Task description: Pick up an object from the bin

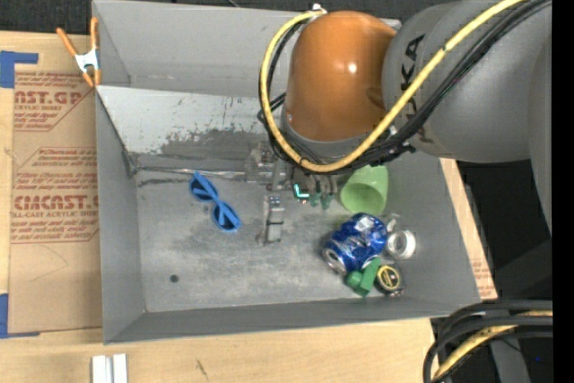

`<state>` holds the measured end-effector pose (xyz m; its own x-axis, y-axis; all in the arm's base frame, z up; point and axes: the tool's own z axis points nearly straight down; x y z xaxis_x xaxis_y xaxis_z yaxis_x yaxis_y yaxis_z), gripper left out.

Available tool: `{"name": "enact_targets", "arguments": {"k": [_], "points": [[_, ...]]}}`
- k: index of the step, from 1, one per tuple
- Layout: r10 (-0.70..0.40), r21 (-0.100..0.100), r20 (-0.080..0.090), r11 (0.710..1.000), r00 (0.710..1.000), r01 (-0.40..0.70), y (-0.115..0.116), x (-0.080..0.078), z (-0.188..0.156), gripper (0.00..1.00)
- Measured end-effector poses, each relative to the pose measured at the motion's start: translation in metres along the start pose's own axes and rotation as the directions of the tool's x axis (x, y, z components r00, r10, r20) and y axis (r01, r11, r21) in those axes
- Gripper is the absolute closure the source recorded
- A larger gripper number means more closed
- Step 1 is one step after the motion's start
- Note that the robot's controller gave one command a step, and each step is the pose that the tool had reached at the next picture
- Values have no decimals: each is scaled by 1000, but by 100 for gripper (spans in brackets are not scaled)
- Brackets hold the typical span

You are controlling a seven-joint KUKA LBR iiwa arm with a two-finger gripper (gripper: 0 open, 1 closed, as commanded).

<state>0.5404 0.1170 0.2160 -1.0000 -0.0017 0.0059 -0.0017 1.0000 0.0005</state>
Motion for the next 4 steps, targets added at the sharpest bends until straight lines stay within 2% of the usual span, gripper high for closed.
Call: {"name": "enact_targets", "arguments": {"k": [1, 2, 3, 4], "points": [[428, 0, 1, 904, 904, -428, 29, -28, 149, 0], [620, -5, 6, 784, 784, -620, 22, -32, 116, 0], [826, -5, 3, 564, 564, -826, 30, -30, 117, 0], [861, -3, 3, 509, 509, -861, 49, -39, 148, 0]]}}
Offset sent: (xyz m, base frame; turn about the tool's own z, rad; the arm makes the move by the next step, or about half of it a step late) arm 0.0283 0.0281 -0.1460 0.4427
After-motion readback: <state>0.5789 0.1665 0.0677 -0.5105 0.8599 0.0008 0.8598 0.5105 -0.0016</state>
